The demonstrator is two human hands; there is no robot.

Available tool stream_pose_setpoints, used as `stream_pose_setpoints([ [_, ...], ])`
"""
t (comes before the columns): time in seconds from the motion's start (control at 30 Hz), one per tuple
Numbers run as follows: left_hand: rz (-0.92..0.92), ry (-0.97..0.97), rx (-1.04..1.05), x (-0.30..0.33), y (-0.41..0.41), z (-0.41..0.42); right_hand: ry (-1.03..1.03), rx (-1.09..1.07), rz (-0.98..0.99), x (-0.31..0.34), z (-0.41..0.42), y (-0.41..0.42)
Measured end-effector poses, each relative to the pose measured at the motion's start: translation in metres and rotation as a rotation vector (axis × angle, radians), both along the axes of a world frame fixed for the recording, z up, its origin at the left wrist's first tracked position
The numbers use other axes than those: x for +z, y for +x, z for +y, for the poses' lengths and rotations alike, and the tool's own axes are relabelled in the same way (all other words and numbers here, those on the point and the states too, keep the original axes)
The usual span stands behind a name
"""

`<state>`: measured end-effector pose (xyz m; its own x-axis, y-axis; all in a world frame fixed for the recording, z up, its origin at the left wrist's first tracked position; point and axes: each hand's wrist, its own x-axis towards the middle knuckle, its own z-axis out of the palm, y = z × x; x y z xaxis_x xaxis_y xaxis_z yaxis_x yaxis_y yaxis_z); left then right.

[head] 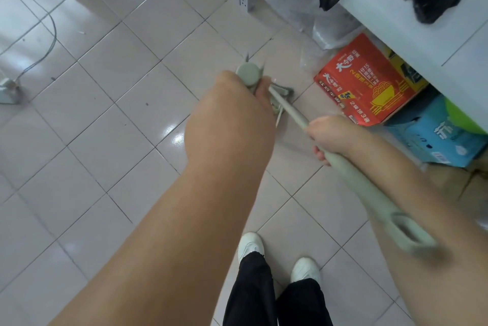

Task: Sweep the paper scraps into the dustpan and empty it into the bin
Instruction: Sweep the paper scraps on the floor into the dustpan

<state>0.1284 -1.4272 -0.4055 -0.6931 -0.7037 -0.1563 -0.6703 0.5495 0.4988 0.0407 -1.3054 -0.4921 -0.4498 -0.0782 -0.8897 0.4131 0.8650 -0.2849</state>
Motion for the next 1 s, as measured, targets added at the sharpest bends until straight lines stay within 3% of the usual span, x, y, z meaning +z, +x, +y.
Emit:
stream_pose_setpoints([
  [0.17, -0.120, 0.049, -0.013, 0.004, 0.002, -0.001, -0.042, -0.060, 0.051, 0.039, 0.021, -0.008],
  [0.33, -0.175, 0.062, -0.002, 0.007, 0.002, -0.001, -0.058, -0.154, 0.089, 0.026, 0.001, -0.029],
  [0.63, -0.183, 0.055, -0.009, 0.007, 0.008, 0.000, 0.035, 0.033, -0.042, -0.008, -0.027, -0.027],
  [1.0, -0.199, 0.061, -0.036, 0.012, 0.039, 0.003, -0.010, -0.061, -0.039, 0.063, 0.044, 0.016],
])
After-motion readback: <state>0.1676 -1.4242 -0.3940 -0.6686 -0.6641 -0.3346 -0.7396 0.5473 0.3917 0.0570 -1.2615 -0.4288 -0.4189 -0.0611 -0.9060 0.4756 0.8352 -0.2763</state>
